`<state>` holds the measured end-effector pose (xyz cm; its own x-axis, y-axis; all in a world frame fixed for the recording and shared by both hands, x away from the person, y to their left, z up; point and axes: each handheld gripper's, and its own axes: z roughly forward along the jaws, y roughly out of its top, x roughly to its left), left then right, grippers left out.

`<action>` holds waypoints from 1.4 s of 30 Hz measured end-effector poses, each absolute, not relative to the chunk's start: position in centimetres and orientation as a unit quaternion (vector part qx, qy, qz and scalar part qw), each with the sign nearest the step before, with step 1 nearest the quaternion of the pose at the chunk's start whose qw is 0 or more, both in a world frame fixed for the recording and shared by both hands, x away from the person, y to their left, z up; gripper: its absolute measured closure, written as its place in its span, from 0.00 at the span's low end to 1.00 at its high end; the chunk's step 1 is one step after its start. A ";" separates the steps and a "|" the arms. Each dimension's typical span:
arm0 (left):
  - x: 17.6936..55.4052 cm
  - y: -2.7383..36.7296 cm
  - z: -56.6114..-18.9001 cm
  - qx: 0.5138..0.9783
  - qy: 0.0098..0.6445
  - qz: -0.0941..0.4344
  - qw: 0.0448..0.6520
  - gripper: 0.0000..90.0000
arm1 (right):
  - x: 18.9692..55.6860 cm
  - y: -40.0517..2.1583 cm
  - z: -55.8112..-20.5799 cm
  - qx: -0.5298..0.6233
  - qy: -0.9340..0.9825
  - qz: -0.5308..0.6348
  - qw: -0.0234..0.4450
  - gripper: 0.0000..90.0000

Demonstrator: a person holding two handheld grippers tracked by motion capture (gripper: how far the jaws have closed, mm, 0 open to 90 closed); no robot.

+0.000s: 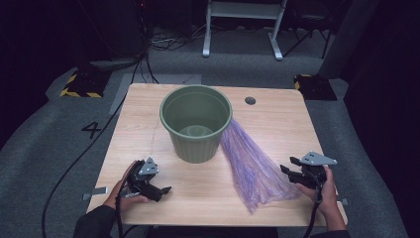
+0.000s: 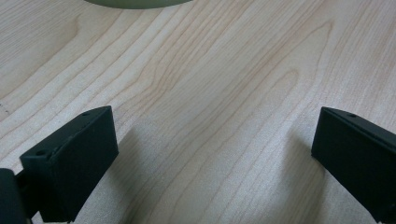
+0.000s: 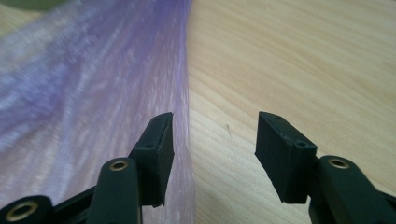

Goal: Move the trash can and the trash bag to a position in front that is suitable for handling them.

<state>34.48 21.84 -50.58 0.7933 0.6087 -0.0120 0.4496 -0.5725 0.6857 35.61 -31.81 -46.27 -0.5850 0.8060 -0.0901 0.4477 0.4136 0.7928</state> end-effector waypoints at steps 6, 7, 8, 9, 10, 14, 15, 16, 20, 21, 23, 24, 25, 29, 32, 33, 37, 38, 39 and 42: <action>34.5 21.8 -50.6 0.879 0.301 0.113 0.351 0.00 | 33.9 -30.4 -45.1 0.358 0.810 0.412 0.217 0.44; 34.5 21.8 -50.6 0.879 0.301 0.113 0.351 0.00 | 33.9 -30.4 -45.1 0.358 0.810 0.412 0.217 0.44; 34.5 21.8 -50.6 0.879 0.301 0.113 0.351 0.00 | 33.6 -30.1 -45.0 0.353 0.813 0.413 0.211 0.43; 34.5 21.8 -50.6 0.879 0.301 0.113 0.351 0.00 | 33.4 -29.7 -45.0 0.347 0.816 0.414 0.207 0.42; 34.5 21.8 -50.6 0.879 0.301 0.113 0.351 0.00 | 32.8 -29.0 -44.9 0.334 0.822 0.417 0.197 0.41; 34.5 21.8 -50.6 0.879 0.301 0.113 0.351 0.00 | 31.9 -28.1 -44.9 0.319 0.830 0.421 0.181 0.40; 34.5 21.8 -50.6 0.879 0.301 0.113 0.351 0.00 | 31.6 -27.8 -45.0 0.314 0.834 0.418 0.175 0.40; 34.5 21.8 -50.6 0.879 0.301 0.113 0.351 0.00 | 31.2 -27.4 -45.1 0.308 0.841 0.410 0.175 0.41; 34.5 21.8 -50.6 0.879 0.301 0.113 0.351 0.00 | 29.9 -27.0 -46.0 0.301 0.851 0.391 0.179 0.52; 34.5 21.8 -50.6 0.879 0.301 0.113 0.351 0.00 | 29.7 -27.2 -46.3 0.304 0.853 0.388 0.174 0.54; 34.5 21.8 -50.6 0.879 0.301 0.113 0.351 0.00 | 29.6 -27.3 -46.6 0.305 0.854 0.386 0.169 0.56; 34.5 21.8 -50.6 0.879 0.301 0.113 0.351 0.00 | 29.5 -27.6 -47.2 0.309 0.857 0.377 0.170 0.63; 34.5 21.8 -50.6 0.879 0.301 0.113 0.351 0.00 | 29.5 -27.6 -47.2 0.309 0.857 0.377 0.170 0.63; 34.5 21.8 -50.6 0.879 0.301 0.113 0.351 0.00 | 30.1 -28.5 -48.3 0.325 0.856 0.366 0.165 0.77; 34.5 21.8 -50.6 0.879 0.301 0.113 0.351 0.00 | 30.7 -29.2 -49.0 0.339 0.854 0.359 0.166 0.85; 34.5 21.8 -50.6 0.879 0.301 0.113 0.351 0.00 | 30.9 -29.5 -49.1 0.344 0.853 0.356 0.167 0.86; 34.5 21.8 -50.6 0.879 0.301 0.113 0.351 0.00 | 32.0 -30.8 -49.5 0.367 0.842 0.352 0.178 0.93; 34.5 21.8 -50.6 0.879 0.301 0.113 0.351 0.00 | 32.0 -30.8 -49.5 0.367 0.842 0.352 0.178 0.93; 34.5 21.8 -50.6 0.879 0.301 0.113 0.351 0.00 | 32.7 -31.2 -49.6 0.379 0.836 0.350 0.187 0.95; 34.5 21.8 -50.6 0.879 0.301 0.113 0.352 0.00 | 33.9 -31.9 -49.6 0.394 0.827 0.347 0.199 0.96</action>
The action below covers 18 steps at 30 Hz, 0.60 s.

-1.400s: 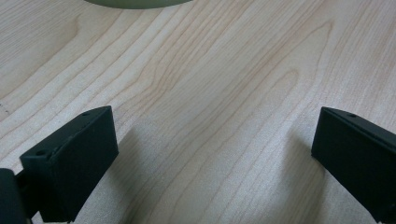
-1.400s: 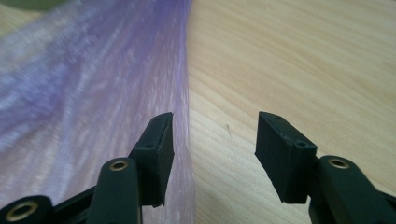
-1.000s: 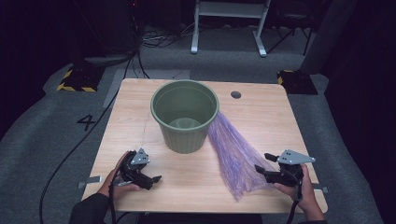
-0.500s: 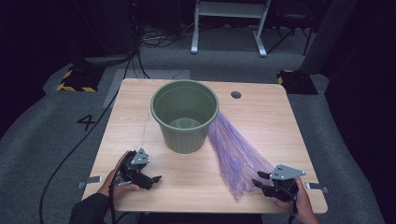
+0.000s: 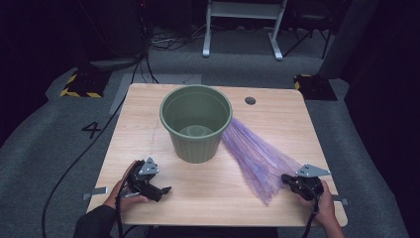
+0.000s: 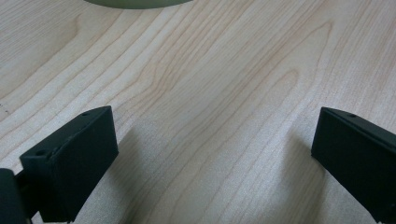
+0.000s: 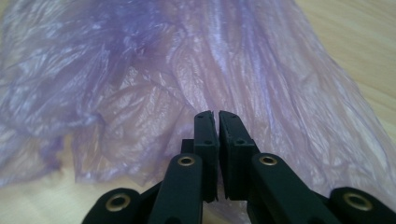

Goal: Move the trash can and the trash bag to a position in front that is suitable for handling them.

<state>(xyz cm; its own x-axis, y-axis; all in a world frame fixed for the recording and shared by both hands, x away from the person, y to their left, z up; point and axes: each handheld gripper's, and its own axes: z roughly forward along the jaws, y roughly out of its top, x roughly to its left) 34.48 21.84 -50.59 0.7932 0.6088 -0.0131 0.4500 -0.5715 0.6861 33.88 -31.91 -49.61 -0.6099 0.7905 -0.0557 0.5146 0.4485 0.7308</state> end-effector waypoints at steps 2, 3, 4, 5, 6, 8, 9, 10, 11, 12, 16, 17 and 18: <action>34.5 21.8 -50.6 0.879 0.301 0.113 0.351 0.00 | 34.3 -32.2 -49.6 0.399 0.824 0.348 0.199 0.96; 34.5 21.8 -50.6 0.879 0.301 0.113 0.351 0.00 | 34.6 -32.5 -49.7 0.405 0.821 0.348 0.201 0.96; 34.5 21.8 -50.6 0.879 0.301 0.113 0.351 0.00 | 35.3 -33.1 -49.6 0.416 0.816 0.341 0.213 0.96; 34.5 21.8 -50.6 0.879 0.301 0.113 0.351 0.00 | 35.3 -33.1 -49.6 0.416 0.816 0.341 0.213 0.96; 34.5 21.8 -50.6 0.879 0.301 0.113 0.351 0.00 | 35.7 -33.5 -49.6 0.422 0.812 0.340 0.215 0.96; 34.5 21.8 -50.6 0.879 0.301 0.113 0.351 0.00 | 36.3 -34.2 -49.6 0.439 0.802 0.338 0.223 0.93; 34.5 21.8 -50.6 0.879 0.301 0.113 0.351 0.00 | 36.5 -34.4 -49.6 0.442 0.800 0.335 0.229 0.92; 34.5 21.8 -50.6 0.879 0.301 0.113 0.351 0.00 | 36.9 -34.8 -49.4 0.453 0.790 0.333 0.243 0.88; 34.5 21.8 -50.6 0.879 0.301 0.113 0.351 0.00 | 36.9 -34.8 -49.4 0.453 0.790 0.333 0.243 0.88; 34.5 21.8 -50.6 0.879 0.301 0.113 0.351 0.00 | 37.0 -35.1 -48.9 0.457 0.782 0.342 0.250 0.84; 34.5 21.8 -50.6 0.879 0.301 0.113 0.351 0.00 | 36.9 -35.1 -48.0 0.456 0.776 0.350 0.261 0.76; 34.5 21.8 -50.6 0.879 0.301 0.113 0.351 0.00 | 36.7 -35.1 -47.7 0.453 0.774 0.358 0.261 0.72; 34.5 21.8 -50.6 0.879 0.301 0.113 0.351 0.00 | 36.6 -35.0 -47.3 0.453 0.771 0.363 0.262 0.68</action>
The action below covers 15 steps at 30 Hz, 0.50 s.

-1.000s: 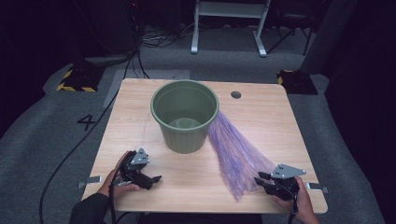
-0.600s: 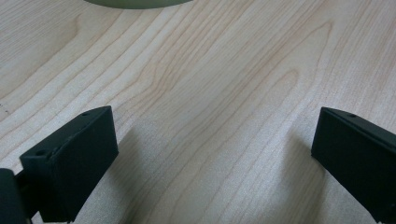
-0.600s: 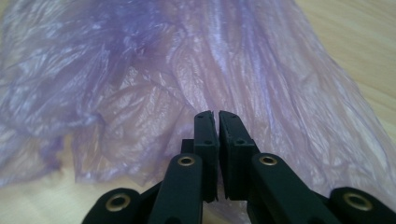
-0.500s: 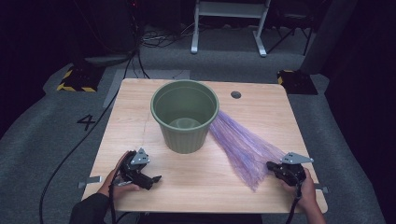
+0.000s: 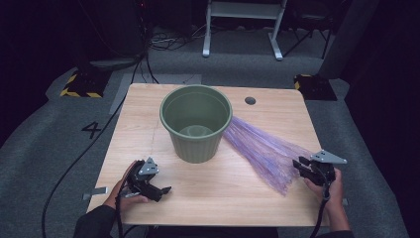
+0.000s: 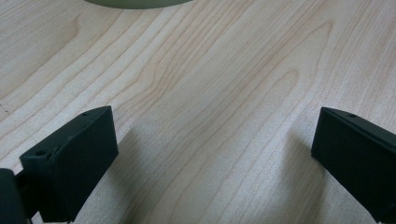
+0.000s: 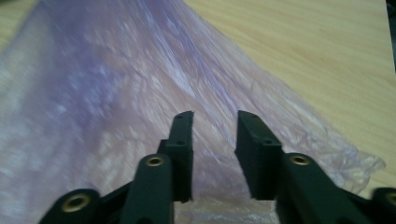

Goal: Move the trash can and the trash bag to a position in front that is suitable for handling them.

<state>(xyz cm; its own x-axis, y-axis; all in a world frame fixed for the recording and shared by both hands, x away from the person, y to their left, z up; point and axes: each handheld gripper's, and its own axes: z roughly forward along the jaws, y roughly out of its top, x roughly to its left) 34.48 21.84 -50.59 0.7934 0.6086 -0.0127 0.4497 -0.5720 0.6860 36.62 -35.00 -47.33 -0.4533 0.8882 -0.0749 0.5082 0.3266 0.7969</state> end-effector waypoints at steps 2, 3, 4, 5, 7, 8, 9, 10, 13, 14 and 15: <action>34.5 21.8 -50.6 0.879 0.301 0.113 0.351 0.00 | 36.3 -34.8 -46.7 0.448 0.769 0.372 0.262 0.61; 34.5 21.8 -50.6 0.879 0.301 0.113 0.351 0.00 | 36.0 -34.5 -46.0 0.448 0.764 0.378 0.271 0.54; 34.5 21.8 -50.6 0.879 0.301 0.113 0.352 0.00 | 35.8 -34.4 -45.6 0.449 0.760 0.383 0.272 0.52; 34.5 21.8 -50.6 0.879 0.301 0.113 0.352 0.00 | 35.8 -34.4 -45.6 0.449 0.760 0.383 0.272 0.52; 34.5 21.8 -50.6 0.879 0.301 0.113 0.352 0.00 | 35.4 -33.9 -44.8 0.444 0.754 0.396 0.278 0.48; 34.5 21.8 -50.6 0.879 0.301 0.113 0.351 0.00 | 35.1 -33.5 -44.4 0.440 0.753 0.402 0.279 0.47; 34.5 21.8 -50.6 0.879 0.301 0.113 0.351 0.00 | 34.8 -33.0 -44.1 0.433 0.755 0.407 0.278 0.47; 34.5 21.8 -50.6 0.879 0.301 0.113 0.351 0.00 | 34.1 -31.7 -43.5 0.413 0.763 0.415 0.272 0.46; 34.5 21.8 -50.6 0.879 0.301 0.113 0.351 0.00 | 33.3 -30.1 -43.3 0.398 0.775 0.417 0.258 0.49; 34.5 21.8 -50.6 0.879 0.301 0.113 0.351 0.00 | 32.1 -28.3 -43.7 0.387 0.783 0.412 0.260 0.55; 34.5 21.8 -50.6 0.879 0.301 0.113 0.351 0.00 | 31.5 -27.4 -44.2 0.378 0.790 0.410 0.255 0.57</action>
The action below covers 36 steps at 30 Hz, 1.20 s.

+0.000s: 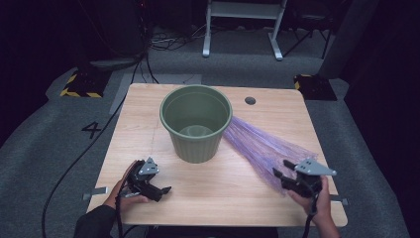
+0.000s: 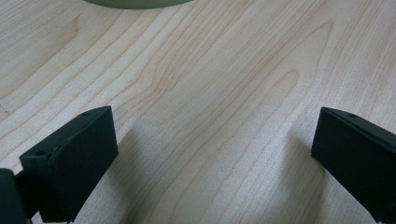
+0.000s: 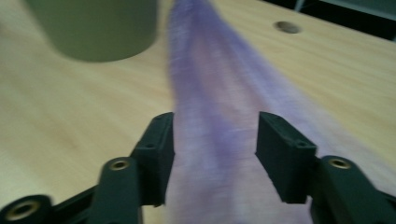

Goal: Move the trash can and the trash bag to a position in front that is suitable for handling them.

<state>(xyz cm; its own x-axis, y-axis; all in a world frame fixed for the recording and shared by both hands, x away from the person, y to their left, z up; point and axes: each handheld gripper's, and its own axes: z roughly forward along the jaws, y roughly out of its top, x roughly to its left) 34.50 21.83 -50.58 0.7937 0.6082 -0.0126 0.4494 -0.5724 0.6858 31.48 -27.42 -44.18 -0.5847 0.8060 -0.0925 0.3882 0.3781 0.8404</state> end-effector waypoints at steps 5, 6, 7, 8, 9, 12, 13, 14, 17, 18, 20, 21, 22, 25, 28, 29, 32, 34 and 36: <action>34.5 21.8 -50.6 0.879 0.301 0.113 0.351 0.00 | 30.5 -26.0 -46.4 0.371 0.811 0.371 0.257 0.63; 34.5 21.8 -50.6 0.880 0.301 0.113 0.351 0.00 | 30.5 -26.2 -46.8 0.372 0.812 0.368 0.260 0.64; 34.5 21.8 -50.6 0.879 0.301 0.113 0.351 0.00 | 30.6 -26.5 -47.2 0.377 0.809 0.370 0.258 0.66; 34.5 21.8 -50.6 0.879 0.301 0.113 0.351 0.00 | 30.9 -26.9 -47.7 0.385 0.809 0.371 0.246 0.67; 34.5 21.8 -50.6 0.880 0.301 0.113 0.351 0.00 | 31.2 -27.2 -48.0 0.386 0.810 0.367 0.244 0.68; 34.5 21.8 -50.6 0.880 0.299 0.113 0.351 0.00 | 32.2 -28.4 -49.0 0.403 0.806 0.362 0.240 0.76; 34.6 21.8 -50.6 0.880 0.299 0.113 0.351 0.00 | 32.2 -28.4 -49.0 0.403 0.806 0.362 0.240 0.76; 34.6 21.8 -50.6 0.880 0.299 0.113 0.351 0.00 | 32.4 -28.7 -49.1 0.406 0.804 0.360 0.245 0.79; 34.6 21.8 -50.6 0.880 0.299 0.113 0.351 0.00 | 33.1 -29.4 -49.4 0.415 0.799 0.357 0.247 0.83; 34.6 21.8 -50.6 0.880 0.299 0.113 0.351 0.00 | 33.3 -29.6 -49.5 0.419 0.798 0.354 0.249 0.84; 34.6 21.8 -50.6 0.880 0.299 0.113 0.351 0.00 | 33.7 -30.1 -49.6 0.426 0.795 0.350 0.252 0.86; 34.6 21.8 -50.6 0.880 0.299 0.113 0.351 0.00 | 34.2 -30.7 -49.7 0.436 0.790 0.351 0.251 0.88; 34.6 21.8 -50.6 0.880 0.299 0.113 0.351 0.00 | 34.2 -30.7 -49.7 0.436 0.790 0.351 0.251 0.88; 34.6 21.8 -50.6 0.880 0.299 0.113 0.351 0.00 | 34.9 -31.4 -49.9 0.443 0.786 0.349 0.255 0.91; 34.6 21.8 -50.6 0.880 0.299 0.113 0.351 0.00 | 35.5 -32.0 -49.9 0.450 0.781 0.346 0.259 0.93; 34.6 21.8 -50.6 0.880 0.299 0.113 0.351 0.00 | 35.7 -32.2 -49.8 0.454 0.778 0.351 0.256 0.93; 34.6 21.8 -50.6 0.880 0.299 0.113 0.351 0.00 | 35.8 -32.6 -49.5 0.460 0.770 0.359 0.259 0.89; 34.6 21.8 -50.6 0.880 0.299 0.113 0.351 0.00 | 35.2 -32.4 -48.9 0.449 0.771 0.366 0.267 0.79; 34.6 21.8 -50.6 0.880 0.299 0.113 0.351 0.00 | 34.7 -32.0 -48.3 0.444 0.770 0.371 0.268 0.71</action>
<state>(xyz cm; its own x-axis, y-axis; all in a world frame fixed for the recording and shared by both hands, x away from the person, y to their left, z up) 34.56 21.78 -50.58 0.7955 0.6059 -0.0113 0.4474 -0.5746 0.6854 34.71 -32.05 -48.31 -0.4625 0.8827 -0.0833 0.4853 0.3307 0.8094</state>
